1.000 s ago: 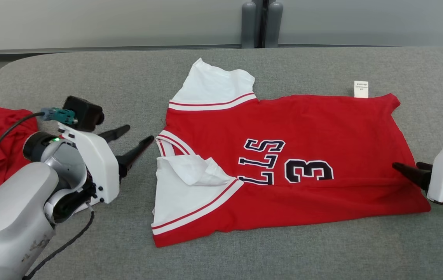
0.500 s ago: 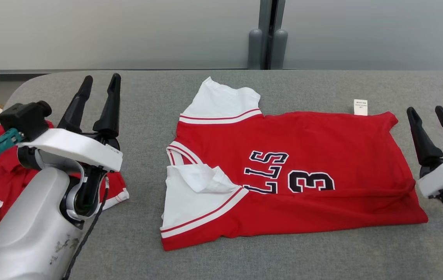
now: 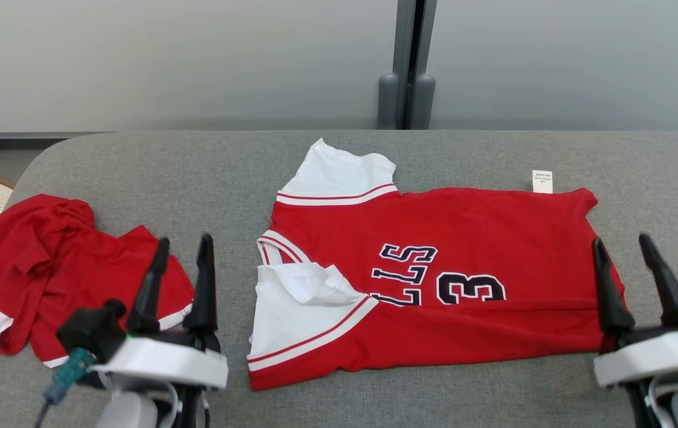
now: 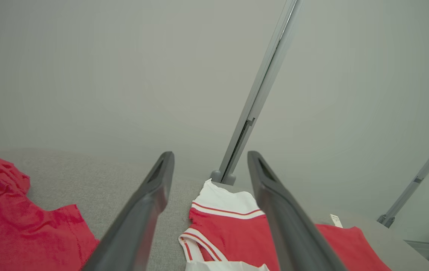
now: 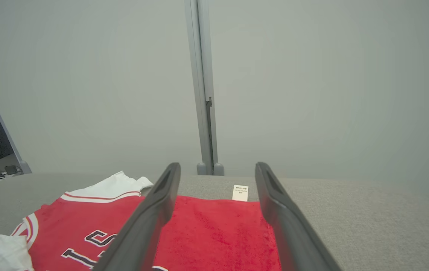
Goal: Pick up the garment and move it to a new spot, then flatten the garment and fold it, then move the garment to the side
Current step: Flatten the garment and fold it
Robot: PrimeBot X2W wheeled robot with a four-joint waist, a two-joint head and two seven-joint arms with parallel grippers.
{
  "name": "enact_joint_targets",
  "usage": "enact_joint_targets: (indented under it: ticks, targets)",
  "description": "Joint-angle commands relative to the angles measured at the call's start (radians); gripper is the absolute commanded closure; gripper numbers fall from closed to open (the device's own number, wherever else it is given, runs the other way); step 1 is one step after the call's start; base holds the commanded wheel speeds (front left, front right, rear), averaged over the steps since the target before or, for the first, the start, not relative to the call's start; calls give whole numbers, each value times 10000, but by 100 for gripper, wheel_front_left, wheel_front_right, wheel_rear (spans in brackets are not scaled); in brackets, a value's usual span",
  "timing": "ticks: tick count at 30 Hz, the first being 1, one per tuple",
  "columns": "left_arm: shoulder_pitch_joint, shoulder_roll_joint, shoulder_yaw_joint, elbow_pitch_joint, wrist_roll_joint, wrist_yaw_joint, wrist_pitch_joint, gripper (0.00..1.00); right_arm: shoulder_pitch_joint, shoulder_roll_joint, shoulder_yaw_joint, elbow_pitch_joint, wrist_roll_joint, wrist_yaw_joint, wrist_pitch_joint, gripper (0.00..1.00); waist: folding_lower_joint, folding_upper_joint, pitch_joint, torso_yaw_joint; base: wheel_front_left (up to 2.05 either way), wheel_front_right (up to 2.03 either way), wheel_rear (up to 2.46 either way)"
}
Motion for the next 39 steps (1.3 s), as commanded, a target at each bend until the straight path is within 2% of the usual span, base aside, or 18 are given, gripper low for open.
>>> enact_joint_targets:
  ticks: [1, 6, 8, 14, 21, 29, 36, 37, 38, 39]
  targets:
    - [450, -126, 127, 91, 482, -128, -16, 0, 474, 355, -235, -205, -302, -1, -52, 0, 0, 0, -38, -13, 0, 0, 0]
    - [1163, -284, 35, 628, 1282, -225, -15, 0, 1122, 1040, -679, -457, -606, -1, -54, 0, 0, 0, -102, -36, 0, 0, 0]
    - [1248, -299, -130, 861, 1163, -157, -16, 0, 1224, 1184, -721, -534, -731, 0, -55, 0, 0, 0, -105, -44, 0, 0, 0]
    - [993, -296, -675, 1465, 913, 42, -17, 0, 1269, 1293, -789, -634, -816, 0, -56, 0, 0, 0, -62, -84, 0, 0, 0]
    - [480, -295, -1393, 3075, 1213, 326, -16, 0, 1080, 1277, -822, -674, -785, 0, -57, 0, 0, 0, 74, -314, 0, 0, 0]
    - [-292, -287, -1924, 5266, 1398, 938, 156, 0, 1217, 1206, -844, -684, -671, 0, -56, 0, 0, 0, 201, -597, 0, 0, 0]
    - [-740, -301, -2418, 6540, 1214, 918, 514, 0, 1029, 1188, -831, -676, -817, 0, -58, 0, 0, 0, 329, -753, 0, 0, 0]
    - [-789, -301, -2523, 6670, 1190, 867, 580, 5, 1016, 1198, -869, -668, -855, 0, -56, 0, 0, 0, 343, -763, 0, 0, 0]
    - [-851, -312, -2620, 6763, 1165, 807, 597, 92, 1004, 1207, -923, -647, -880, 0, -56, 0, 0, 0, 357, -766, 0, 0, 0]
    - [-913, -327, -2694, 6788, 1136, 758, 532, 100, 995, 1218, -991, -598, -908, 0, -58, 0, 0, 0, 368, -763, 0, 0, 0]
